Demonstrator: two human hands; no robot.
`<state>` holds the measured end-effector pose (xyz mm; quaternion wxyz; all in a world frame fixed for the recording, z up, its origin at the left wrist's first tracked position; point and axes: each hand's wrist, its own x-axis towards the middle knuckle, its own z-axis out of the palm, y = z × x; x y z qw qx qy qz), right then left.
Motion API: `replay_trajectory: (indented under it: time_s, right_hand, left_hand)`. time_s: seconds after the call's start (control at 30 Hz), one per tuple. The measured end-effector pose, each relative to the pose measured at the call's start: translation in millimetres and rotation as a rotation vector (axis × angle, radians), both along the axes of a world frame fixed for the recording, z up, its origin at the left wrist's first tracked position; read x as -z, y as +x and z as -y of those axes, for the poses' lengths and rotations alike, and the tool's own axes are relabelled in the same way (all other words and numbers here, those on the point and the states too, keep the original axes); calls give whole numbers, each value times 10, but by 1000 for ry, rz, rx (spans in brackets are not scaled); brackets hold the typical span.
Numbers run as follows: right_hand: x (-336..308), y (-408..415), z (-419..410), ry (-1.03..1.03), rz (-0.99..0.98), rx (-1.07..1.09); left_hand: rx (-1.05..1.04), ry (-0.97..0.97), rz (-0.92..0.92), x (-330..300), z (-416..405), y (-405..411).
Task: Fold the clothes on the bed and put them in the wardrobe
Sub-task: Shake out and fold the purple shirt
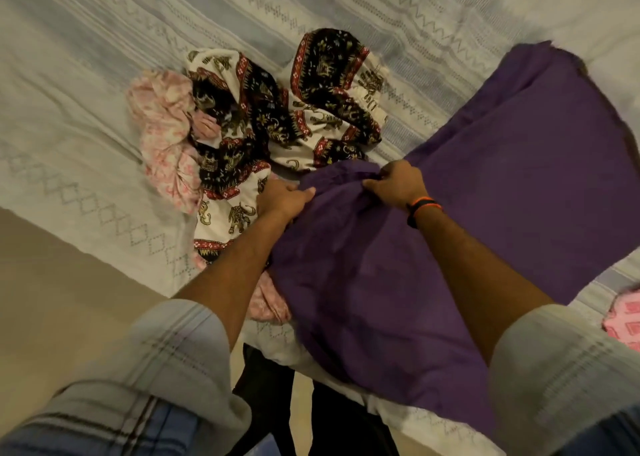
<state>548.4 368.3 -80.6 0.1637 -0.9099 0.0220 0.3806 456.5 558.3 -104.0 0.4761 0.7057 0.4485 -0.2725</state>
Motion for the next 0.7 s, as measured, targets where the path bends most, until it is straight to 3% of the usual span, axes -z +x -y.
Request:
replay_trajectory:
  time_s: [0.1,0.23,0.53,0.7]
  right_hand:
    - [-78,69,-8,172,55,135]
    - [-210,208,-190,620,163,409]
    - [-85,486,-681,663,176,473]
    - [18,581,-749,616,147,441]
  left_hand:
    - [-193,-37,88,-82,-73,55]
    - [-414,82,435,-293,-184,213]
    - [-405,261,530,-224,-482,475]
    - [-360,184,451,-267,-730,712]
